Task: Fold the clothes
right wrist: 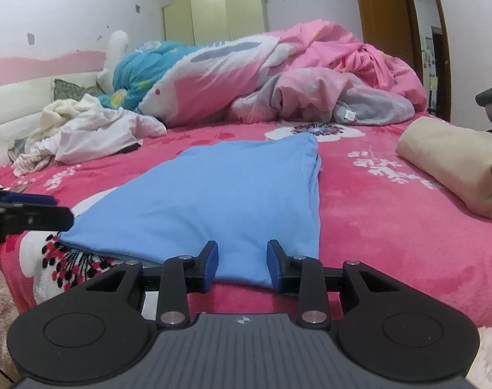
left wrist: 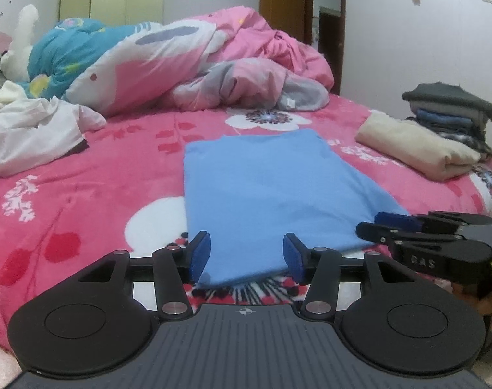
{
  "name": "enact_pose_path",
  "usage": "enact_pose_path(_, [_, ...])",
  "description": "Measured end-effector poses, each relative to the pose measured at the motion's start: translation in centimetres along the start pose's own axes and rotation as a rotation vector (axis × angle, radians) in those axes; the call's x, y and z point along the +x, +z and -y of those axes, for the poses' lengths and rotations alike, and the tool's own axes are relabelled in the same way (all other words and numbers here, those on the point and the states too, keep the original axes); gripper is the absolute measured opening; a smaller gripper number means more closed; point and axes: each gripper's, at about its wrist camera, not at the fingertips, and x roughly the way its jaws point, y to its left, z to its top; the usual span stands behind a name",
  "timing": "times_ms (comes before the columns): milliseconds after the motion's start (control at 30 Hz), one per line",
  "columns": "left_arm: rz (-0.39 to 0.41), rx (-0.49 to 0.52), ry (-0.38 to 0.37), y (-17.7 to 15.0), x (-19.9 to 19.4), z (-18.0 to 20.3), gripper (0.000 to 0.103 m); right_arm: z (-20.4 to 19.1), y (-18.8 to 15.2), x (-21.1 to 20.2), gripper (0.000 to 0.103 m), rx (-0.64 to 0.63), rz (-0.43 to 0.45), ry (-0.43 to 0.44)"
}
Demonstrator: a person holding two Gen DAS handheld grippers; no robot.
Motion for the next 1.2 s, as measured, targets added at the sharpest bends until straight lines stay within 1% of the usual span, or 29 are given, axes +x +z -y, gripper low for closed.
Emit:
enact_pose_path(33, [-0.017,0.009,0.005,0.0,0.7,0.2,0.050,0.0,-0.2,-0.1,0.035,0.003,0.010,0.003])
enact_pose_path(100, [-0.087,0.023,0.042,-0.4,2.5,0.4,0.051,0.3,-0.2,-0.2,0.035,0.020,0.019,0.013])
enact_pose_path(133, [-0.101,0.023,0.052,-0.6,3.0,0.4,0.051,0.5,-0.1,-0.4,0.035,0.035,0.018,0.017])
enact_pose_path(233, [-0.088,0.026,0.056,-0.9,2.7,0.4,0.051,1.8,0.2,-1.4,0.034,0.113,0.019,0.023])
enact_pose_path(300, [-0.087,0.027,0.057,-1.0,2.6,0.3,0.052,3.1,0.3,-2.5,0.033,0.203,0.027,0.023])
enact_pose_path(333, [-0.085,0.021,0.056,-1.1,2.5,0.3,0.052,3.6,0.4,-3.1,0.035,0.242,0.035,0.012])
enact_pose_path(400, [-0.081,0.009,0.056,-1.2,2.5,0.2,0.052,4.5,0.7,-4.0,0.037,0.270,0.045,-0.039])
enact_pose_path(433, [-0.080,0.008,0.058,-1.2,2.5,0.2,0.052,5.0,1.0,-4.4,0.037,0.285,0.053,-0.050])
enact_pose_path(500, [-0.079,0.011,0.062,-1.2,2.6,0.3,0.052,5.7,1.7,-4.7,0.036,0.321,0.074,-0.035])
enact_pose_path(567, [-0.075,0.003,0.065,-1.3,2.6,0.4,0.053,5.6,2.7,-4.3,0.036,0.314,0.086,0.002])
enact_pose_path(700, [-0.059,0.015,0.070,-1.6,2.6,0.6,0.054,5.1,3.8,-1.5,0.036,0.274,0.057,0.073])
enact_pose_path(767, [-0.052,0.015,0.063,-1.7,2.5,0.4,0.054,5.4,3.5,0.7,0.036,0.283,0.021,0.082])
enact_pose_path(800, [-0.050,0.008,0.058,-1.7,2.5,0.3,0.054,5.7,3.1,1.7,0.034,0.297,0.006,0.071])
enact_pose_path(867, [-0.046,0.004,0.055,-1.8,2.4,0.2,0.054,6.7,1.9,2.8,0.033,0.315,0.024,0.040])
enact_pose_path(1000, [-0.039,0.007,0.062,-1.9,2.6,0.3,0.054,6.8,0.6,2.4,0.035,0.295,0.076,0.055])
enact_pose_path(1067, [-0.035,0.004,0.068,-2.0,2.6,0.4,0.055,6.7,0.4,2.4,0.035,0.283,0.092,0.057])
enact_pose_path(1200, [-0.026,-0.002,0.079,-2.0,2.7,0.6,0.056,7.1,0.2,2.1,0.035,0.303,0.105,0.078])
